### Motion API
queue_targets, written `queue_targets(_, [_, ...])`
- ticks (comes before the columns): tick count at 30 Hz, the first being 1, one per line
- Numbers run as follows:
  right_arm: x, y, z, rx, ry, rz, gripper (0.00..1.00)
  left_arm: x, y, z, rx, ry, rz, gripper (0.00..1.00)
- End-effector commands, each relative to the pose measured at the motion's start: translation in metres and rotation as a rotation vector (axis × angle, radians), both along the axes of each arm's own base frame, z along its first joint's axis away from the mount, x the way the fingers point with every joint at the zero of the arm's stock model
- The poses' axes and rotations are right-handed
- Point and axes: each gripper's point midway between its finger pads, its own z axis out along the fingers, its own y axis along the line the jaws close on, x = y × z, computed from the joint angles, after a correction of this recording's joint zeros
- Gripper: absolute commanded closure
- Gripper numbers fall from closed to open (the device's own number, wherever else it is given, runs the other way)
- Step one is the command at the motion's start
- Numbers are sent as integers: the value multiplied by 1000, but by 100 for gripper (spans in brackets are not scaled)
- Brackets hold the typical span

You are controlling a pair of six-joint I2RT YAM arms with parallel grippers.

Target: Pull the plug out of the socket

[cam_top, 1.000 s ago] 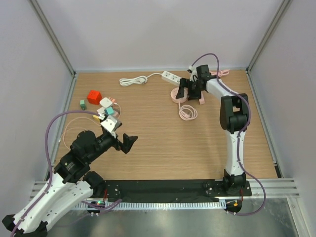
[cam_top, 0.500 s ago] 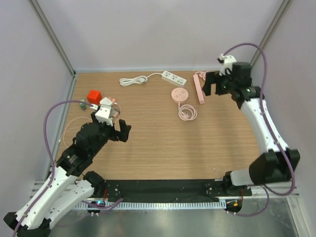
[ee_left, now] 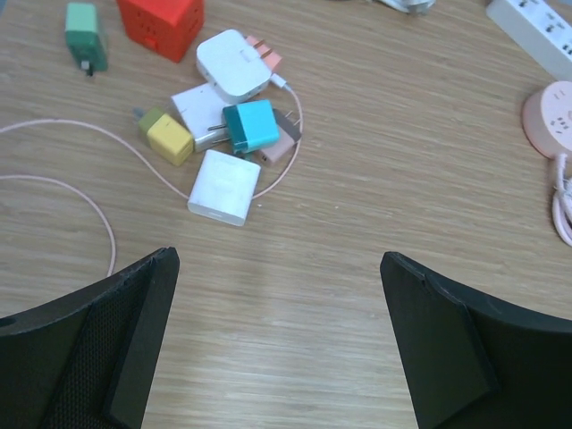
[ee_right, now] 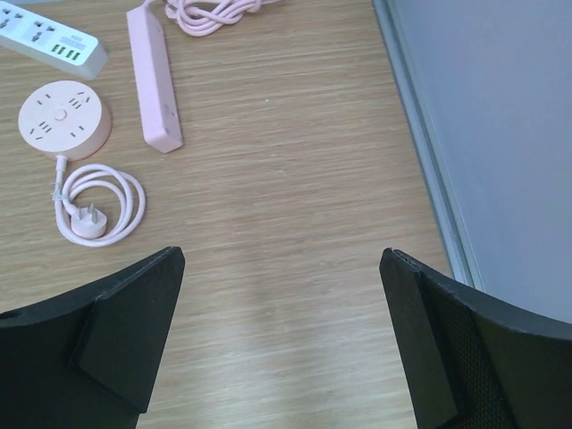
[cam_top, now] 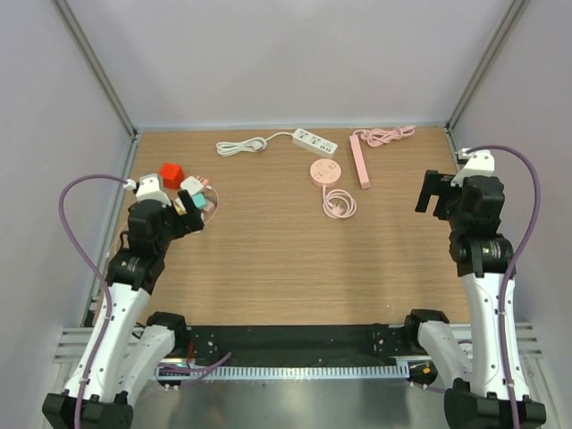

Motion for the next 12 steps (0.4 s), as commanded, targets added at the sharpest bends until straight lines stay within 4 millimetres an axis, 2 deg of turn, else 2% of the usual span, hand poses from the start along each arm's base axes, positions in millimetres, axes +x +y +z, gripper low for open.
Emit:
queue_targets(1, [-18,-15,-6,-14,8,-106,0,3,8,-1,-48,-15,51,0])
queue_targets(7, [-22,-22,-5,-11,-17,-161,0,-2,13,7,-34,-62,61,0])
queue_targets(12, [-10,-20,-13,-20,-14,-135,1,0,11,6,-31,-59,52,0])
